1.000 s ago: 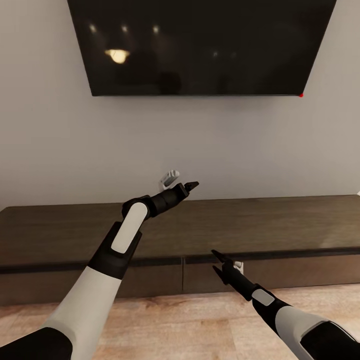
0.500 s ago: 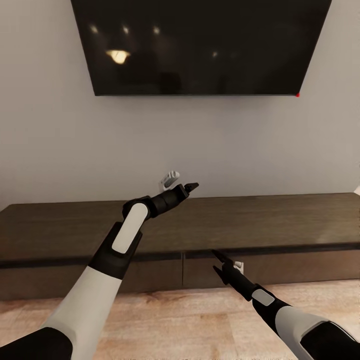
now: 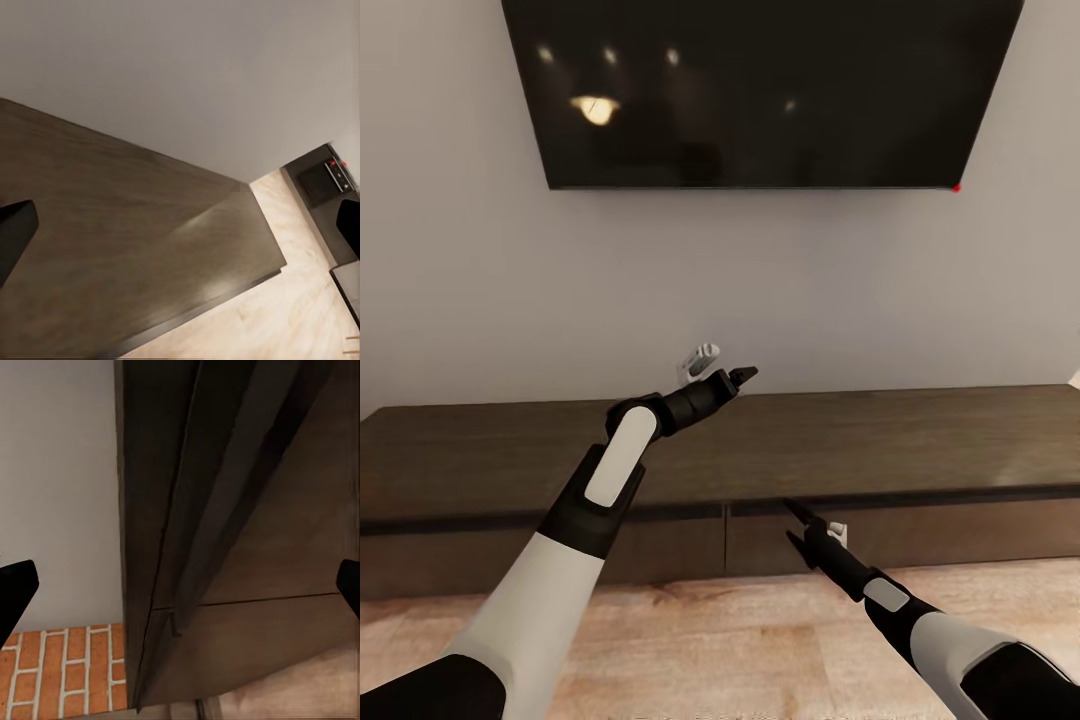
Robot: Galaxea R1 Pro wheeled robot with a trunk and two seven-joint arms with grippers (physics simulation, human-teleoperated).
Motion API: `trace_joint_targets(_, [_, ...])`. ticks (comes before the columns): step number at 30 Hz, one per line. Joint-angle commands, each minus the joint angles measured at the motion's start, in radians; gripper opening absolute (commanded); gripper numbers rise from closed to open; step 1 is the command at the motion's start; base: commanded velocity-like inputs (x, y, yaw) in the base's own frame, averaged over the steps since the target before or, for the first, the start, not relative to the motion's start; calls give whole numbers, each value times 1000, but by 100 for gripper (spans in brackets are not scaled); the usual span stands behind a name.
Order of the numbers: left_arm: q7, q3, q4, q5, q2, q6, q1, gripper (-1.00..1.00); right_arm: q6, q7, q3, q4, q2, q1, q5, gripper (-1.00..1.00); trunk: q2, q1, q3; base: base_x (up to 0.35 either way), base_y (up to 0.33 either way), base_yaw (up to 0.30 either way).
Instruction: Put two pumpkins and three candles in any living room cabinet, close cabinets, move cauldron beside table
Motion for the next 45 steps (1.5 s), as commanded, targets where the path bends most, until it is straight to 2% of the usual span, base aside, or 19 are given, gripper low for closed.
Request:
trace_joint_targets(1, [9, 0, 0, 11, 0, 2, -1, 100, 9, 2, 6, 0, 0, -1, -11, 100, -1, 0, -5, 0, 0, 0])
trace_joint_targets(12, [5, 0, 1, 11, 1, 2, -1, 100, 8, 23, 6, 0, 0, -1, -11, 100, -3, 5, -47, 0, 0, 0])
trace_joint_targets(18, [-29, 0, 2, 8, 1, 2, -1, 100, 8, 29, 6, 0, 0, -1, -11, 100, -5, 8, -71, 0, 0, 0])
trace_joint_targets(27, [-36, 0, 9, 6, 1, -6, -1, 100, 7, 30, 6, -1, 0, -1, -11, 100, -5, 8, -71, 0, 0, 0])
trace_joint_targets(29, [-37, 0, 13, 6, 1, -41, -1, 100, 7, 30, 6, -1, 0, -1, -11, 100, -5, 8, -71, 0, 0, 0])
trace_joint_targets(34, [-38, -1, 26, 5, 1, -71, -1, 100, 6, 30, 6, -1, 0, -1, -10, 100, -5, 8, -71, 0, 0, 0])
trace_joint_targets(45, [-68, -3, 30, 5, 1, -79, -1, 100, 6, 30, 7, -1, 0, -1, -9, 100, -5, 8, -71, 97, 0, 0])
